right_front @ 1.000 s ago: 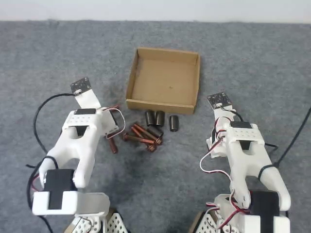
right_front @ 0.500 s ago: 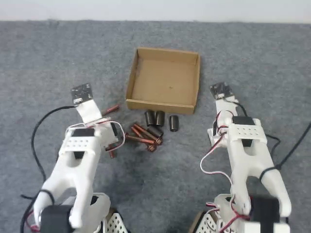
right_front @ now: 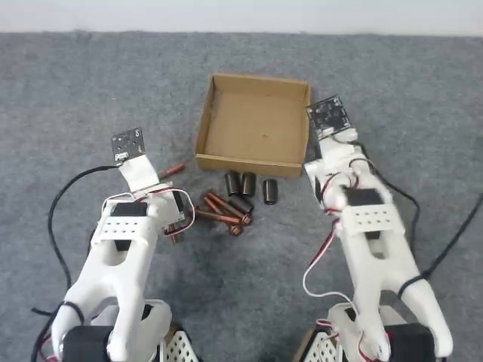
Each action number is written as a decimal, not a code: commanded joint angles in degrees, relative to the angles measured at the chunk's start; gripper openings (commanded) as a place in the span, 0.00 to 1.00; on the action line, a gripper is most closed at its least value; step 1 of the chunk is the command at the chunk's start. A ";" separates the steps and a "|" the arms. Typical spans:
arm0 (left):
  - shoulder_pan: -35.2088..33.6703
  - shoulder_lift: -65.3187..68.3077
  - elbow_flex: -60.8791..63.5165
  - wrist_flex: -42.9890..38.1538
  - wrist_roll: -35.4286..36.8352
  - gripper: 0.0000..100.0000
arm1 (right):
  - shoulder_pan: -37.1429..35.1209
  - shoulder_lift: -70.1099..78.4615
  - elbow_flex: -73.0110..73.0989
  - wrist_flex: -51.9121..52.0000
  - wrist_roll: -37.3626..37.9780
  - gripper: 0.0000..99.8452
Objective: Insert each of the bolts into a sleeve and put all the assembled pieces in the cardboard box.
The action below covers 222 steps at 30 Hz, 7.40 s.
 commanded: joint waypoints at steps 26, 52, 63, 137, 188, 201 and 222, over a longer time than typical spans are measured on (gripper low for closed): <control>0.18 -2.90 -0.66 -1.67 -0.62 0.01 | -9.54 28.88 9.32 -81.71 -22.24 0.01; 0.62 -3.25 0.04 -2.90 -0.62 0.01 | -16.57 29.32 40.26 -110.02 -22.77 0.01; 0.35 -6.24 -1.27 -6.95 -0.79 0.01 | -27.47 29.23 40.26 -102.73 -22.77 0.01; 23.21 -67.08 30.55 -18.37 3.08 0.01 | -35.21 29.49 40.18 -94.55 -17.14 0.01; 27.16 -67.52 31.43 -2.29 2.90 0.22 | -30.90 28.97 40.35 -94.55 -17.14 0.01; 27.16 -67.60 28.26 -2.20 3.25 0.22 | -30.90 29.32 39.82 -94.29 -17.05 0.01; -1.23 -67.52 24.75 -2.11 3.08 0.22 | -30.81 29.23 40.00 -94.29 -17.05 0.01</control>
